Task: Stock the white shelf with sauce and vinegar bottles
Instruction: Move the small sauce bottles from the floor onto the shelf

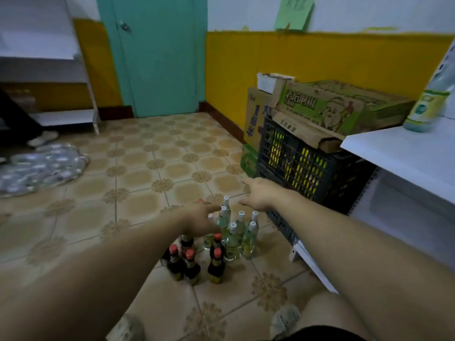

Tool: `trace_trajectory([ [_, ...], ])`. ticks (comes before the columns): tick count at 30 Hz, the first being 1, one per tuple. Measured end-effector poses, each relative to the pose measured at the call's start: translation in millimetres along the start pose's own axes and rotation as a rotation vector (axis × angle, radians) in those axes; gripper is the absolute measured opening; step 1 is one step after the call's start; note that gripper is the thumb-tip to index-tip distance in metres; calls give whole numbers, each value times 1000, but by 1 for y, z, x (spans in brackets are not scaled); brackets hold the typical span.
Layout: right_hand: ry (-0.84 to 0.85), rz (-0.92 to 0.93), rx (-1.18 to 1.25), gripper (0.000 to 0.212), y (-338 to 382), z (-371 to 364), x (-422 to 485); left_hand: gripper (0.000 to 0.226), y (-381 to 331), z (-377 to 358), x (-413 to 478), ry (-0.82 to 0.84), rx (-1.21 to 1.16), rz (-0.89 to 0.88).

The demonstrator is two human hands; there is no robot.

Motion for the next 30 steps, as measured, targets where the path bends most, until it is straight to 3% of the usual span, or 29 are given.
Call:
trace_trajectory([
  [11, 248, 102, 97, 59, 14, -154, 119, 77, 93, -110, 94, 233, -62, 134],
  [23, 455, 72, 203, 77, 10, -316, 210, 80, 152, -255, 195, 484, -230, 276],
  [27, 467, 92, 239, 70, 14, -342, 223, 86, 167, -280, 211, 509, -299, 327],
  [30, 411, 76, 240, 49, 19, -358, 229, 81, 173, -286, 214, 480, -344, 323],
])
Point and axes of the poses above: each hand's wrist, its own x-axis towards the middle knuckle, its own z-axis out of the back of the hand, y = z × x, the point moved 4 cm from there along x, towards the middle knuckle, and after that the axes turned 7 degrees about -x, right-handed, at the moved point
